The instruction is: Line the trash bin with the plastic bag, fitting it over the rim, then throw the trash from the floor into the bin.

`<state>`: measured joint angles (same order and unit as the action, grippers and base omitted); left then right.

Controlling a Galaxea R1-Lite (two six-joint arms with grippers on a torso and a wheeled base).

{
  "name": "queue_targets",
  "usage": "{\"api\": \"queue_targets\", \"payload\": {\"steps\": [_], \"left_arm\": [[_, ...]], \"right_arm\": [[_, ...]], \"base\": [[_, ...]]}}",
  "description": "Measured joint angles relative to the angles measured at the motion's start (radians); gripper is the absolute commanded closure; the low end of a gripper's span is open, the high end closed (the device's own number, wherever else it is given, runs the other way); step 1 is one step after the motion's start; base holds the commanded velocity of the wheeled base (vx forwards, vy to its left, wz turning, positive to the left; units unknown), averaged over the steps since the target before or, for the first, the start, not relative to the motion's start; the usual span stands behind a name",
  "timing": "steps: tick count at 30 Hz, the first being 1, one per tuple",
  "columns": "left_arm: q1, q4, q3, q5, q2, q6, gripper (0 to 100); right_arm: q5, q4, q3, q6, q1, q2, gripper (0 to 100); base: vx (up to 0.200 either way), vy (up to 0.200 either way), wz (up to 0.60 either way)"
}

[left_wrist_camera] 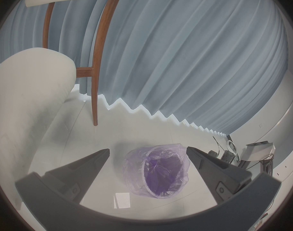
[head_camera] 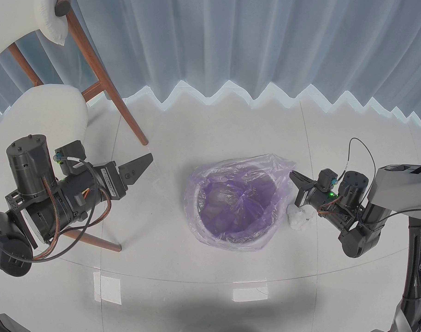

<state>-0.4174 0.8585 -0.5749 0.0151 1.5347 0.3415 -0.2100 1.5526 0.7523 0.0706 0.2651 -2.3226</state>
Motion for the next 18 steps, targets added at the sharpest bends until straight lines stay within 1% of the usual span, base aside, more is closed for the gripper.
{"api": "queue_targets", "payload": {"steps": [2,6,18], "left_arm": [[0.000,0.000,0.001,0.000,0.000,0.000,0],[0.000,0.000,0.008,0.001,0.000,0.000,0],[0.000,0.000,0.021,0.001,-0.001,-0.001,0]], "right_arm": [[-0.028,0.000,0.007,-0.016,-0.037,-0.025,100],[-0.047,0.000,0.014,-0.025,-0.078,-0.061,100],[-0.052,0.001,0.014,-0.022,-0.092,-0.186,100]], "base": [[0.000,0.000,0.00],[0.000,0.000,0.00],[0.000,0.000,0.00]]}}
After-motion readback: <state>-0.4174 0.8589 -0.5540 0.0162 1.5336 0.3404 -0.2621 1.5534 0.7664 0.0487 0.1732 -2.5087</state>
